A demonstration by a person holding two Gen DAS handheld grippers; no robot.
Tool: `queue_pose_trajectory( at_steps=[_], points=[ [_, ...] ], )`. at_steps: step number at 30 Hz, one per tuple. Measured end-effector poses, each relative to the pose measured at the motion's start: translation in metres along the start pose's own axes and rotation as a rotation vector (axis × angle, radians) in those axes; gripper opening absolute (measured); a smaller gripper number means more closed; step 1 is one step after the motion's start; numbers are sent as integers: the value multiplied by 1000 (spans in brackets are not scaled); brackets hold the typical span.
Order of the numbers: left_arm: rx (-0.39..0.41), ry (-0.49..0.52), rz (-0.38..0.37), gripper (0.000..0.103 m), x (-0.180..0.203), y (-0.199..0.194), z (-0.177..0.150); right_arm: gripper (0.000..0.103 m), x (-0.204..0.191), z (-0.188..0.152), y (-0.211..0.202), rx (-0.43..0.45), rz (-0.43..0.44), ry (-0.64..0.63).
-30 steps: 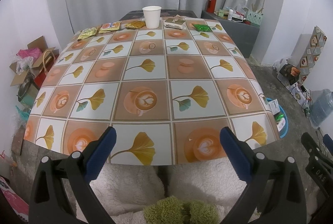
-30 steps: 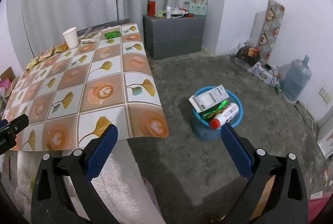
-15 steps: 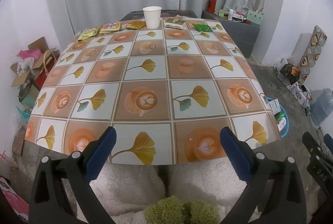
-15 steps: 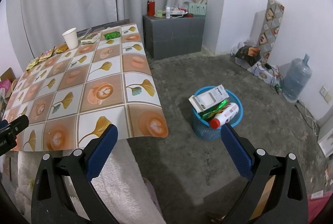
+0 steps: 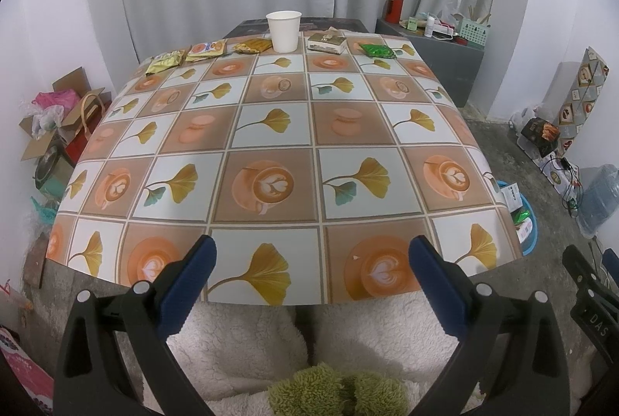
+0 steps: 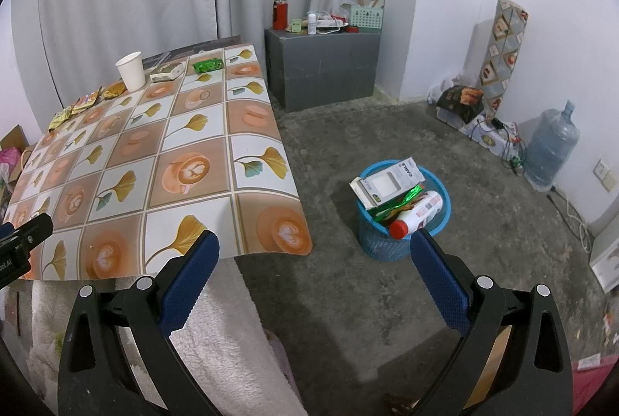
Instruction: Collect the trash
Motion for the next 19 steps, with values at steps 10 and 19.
queue_pose_trajectory(
  at_steps=[10,19],
  points=[
    [0,1,1,98,0,0,0,95,1,-1,1,0,0,-1],
    [1,2,0,98,-1,0,0,95,1,0,1,2,1,-1]
  ],
)
Point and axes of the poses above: each gripper's, at about its wrist camera, not at the fingertips, and y roughly the way its jaws point, x to its right, z to its top, the point moved 9 cm from there along y, roughly the way its jaws point, and after that the axes turned 3 degrees about -y, right-handed, at the moved point
